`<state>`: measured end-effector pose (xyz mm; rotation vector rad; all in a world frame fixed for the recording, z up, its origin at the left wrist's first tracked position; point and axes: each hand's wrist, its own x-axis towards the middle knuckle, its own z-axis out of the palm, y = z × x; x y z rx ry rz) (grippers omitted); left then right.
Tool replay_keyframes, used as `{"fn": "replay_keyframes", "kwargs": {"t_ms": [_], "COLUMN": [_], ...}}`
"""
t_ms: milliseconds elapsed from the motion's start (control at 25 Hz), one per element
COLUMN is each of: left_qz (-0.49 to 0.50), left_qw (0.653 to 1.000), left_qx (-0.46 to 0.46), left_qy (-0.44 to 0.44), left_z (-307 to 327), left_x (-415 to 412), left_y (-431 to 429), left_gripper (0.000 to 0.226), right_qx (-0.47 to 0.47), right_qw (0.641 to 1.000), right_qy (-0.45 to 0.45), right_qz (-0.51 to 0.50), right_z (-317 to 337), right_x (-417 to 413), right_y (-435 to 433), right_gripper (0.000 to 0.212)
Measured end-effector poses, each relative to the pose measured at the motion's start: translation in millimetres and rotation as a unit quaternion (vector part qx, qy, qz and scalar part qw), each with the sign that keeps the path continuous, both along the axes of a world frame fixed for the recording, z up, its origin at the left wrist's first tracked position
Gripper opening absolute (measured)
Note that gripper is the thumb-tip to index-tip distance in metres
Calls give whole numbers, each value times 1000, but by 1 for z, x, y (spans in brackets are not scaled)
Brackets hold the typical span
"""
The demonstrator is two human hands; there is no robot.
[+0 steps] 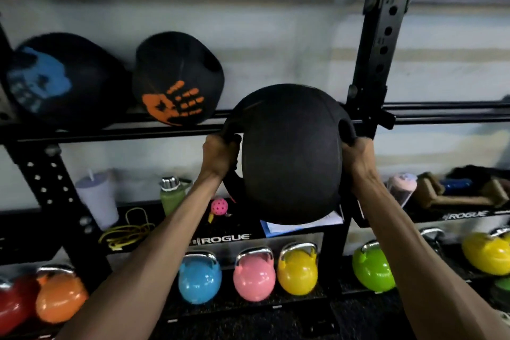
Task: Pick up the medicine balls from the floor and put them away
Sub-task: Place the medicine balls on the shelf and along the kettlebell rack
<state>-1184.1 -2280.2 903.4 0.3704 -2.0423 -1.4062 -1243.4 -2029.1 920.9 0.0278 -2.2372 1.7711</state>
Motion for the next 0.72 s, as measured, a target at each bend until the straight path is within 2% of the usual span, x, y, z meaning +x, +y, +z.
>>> {"fn": "replay_keyframes", "kwargs": {"t_ms": [160,320,400,520,720], "left_qz": [-16,-42,-30,-8,47], "left_qw": [998,993,992,992,995], "left_qx": [-8,-41,-43,-51,-29], "left_qy": [68,107,119,118,84], "left_z": [38,68,77,97,109], "left_x": [1,-22,-41,-77,-147], "left_y": [-37,-56,-61,-61,-54], "left_gripper": [13,14,22,25,17], "right_qx": [-34,-27,-29,-57,-38], "right_qw": [999,998,997,995,994], "right_qy": [33,56,67,75,80], "right_qz": [11,6,17,32,64], "right_z": [32,64,76,88,100], "right_x": [9,-14,-33,-74,-155], "right_y": [-35,-53,-57,-59,-56], "right_gripper": [41,41,40,40,43]}}
